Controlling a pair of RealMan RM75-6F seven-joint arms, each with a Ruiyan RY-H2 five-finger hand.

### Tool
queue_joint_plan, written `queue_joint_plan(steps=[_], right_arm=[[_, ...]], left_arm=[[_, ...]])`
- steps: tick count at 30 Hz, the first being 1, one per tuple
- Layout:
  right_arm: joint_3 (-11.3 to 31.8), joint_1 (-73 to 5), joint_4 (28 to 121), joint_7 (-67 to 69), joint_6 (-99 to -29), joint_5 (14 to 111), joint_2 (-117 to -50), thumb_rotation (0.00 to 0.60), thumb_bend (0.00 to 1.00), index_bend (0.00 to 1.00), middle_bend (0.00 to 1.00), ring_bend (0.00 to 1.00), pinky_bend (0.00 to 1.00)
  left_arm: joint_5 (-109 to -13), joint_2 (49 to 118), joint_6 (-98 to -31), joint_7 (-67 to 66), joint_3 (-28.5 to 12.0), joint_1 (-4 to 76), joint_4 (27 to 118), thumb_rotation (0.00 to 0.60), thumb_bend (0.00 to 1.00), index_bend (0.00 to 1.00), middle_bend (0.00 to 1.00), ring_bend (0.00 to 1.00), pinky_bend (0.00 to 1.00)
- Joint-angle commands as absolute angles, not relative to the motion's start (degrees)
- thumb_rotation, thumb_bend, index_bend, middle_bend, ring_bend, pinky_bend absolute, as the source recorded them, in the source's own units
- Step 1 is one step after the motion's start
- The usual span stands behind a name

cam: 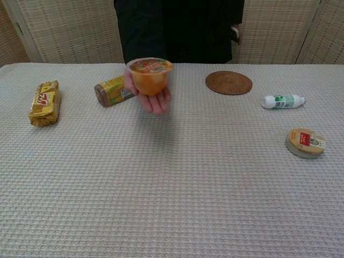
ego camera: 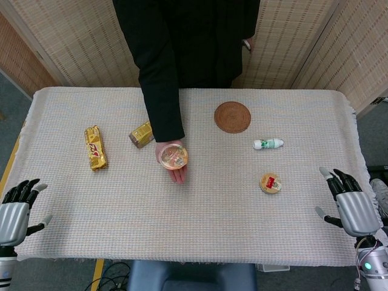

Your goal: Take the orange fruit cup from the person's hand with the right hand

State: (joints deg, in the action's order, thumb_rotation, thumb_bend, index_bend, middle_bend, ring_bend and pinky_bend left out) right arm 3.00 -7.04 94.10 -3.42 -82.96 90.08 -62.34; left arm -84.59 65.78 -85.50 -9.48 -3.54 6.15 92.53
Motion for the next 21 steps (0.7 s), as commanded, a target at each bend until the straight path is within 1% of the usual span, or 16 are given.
queue_joint_plan(steps=[1, 6, 11, 14, 17, 21], right_arm=[[3.33, -10.03, 96.25, -4.68, -79.64, 91.87, -61.55, 0.6, 0.21, 0.04, 0.17, 0.13, 0.14], [5.04, -16.76, 100.39, -7.36, -72.09, 93.77, -61.42, 0.6, 0.21, 0.04, 0.17, 0.13, 0.14], [7.53, -24.07, 103.66, -9.98, -63.22, 92.53, -62.97, 0.6, 0.21, 0.04, 0.14, 0.11, 0.14], [9.6, -28.96, 103.64, -12.52, -57.89, 90.44, -65.65, 0.6, 0.21, 0.03, 0.12, 0.08, 0.13], [11.49, -32.77, 103.78, -15.16, -54.04, 87.76, -67.94, 0.6, 0.21, 0.0, 0.07, 0.02, 0.09], [14.56, -38.38, 102.71, -19.81, -49.27, 82.12, -71.91, 0.6, 0.21, 0.0, 0.02, 0.0, 0.06]], left_arm=[[-84.52, 65.75, -85.29, -9.52, -3.47, 6.21, 92.74, 0.6, 0.23, 0.25, 0.17, 0.14, 0.2], [-84.92, 65.57, -85.52, -9.5, -3.11, 5.99, 93.16, 0.6, 0.23, 0.25, 0.17, 0.14, 0.2], [-85.08, 64.97, -86.14, -9.34, -2.81, 5.43, 93.56, 0.6, 0.23, 0.25, 0.17, 0.14, 0.2], [-85.25, 64.71, -86.74, -8.99, -2.59, 4.93, 93.65, 0.6, 0.23, 0.25, 0.17, 0.14, 0.2], [-85.12, 64.53, -86.99, -8.81, -2.38, 4.52, 93.67, 0.6, 0.23, 0.25, 0.17, 0.14, 0.2], [-84.92, 64.32, -87.27, -8.63, -2.2, 4.04, 93.78, 0.6, 0.23, 0.25, 0.17, 0.14, 0.2]])
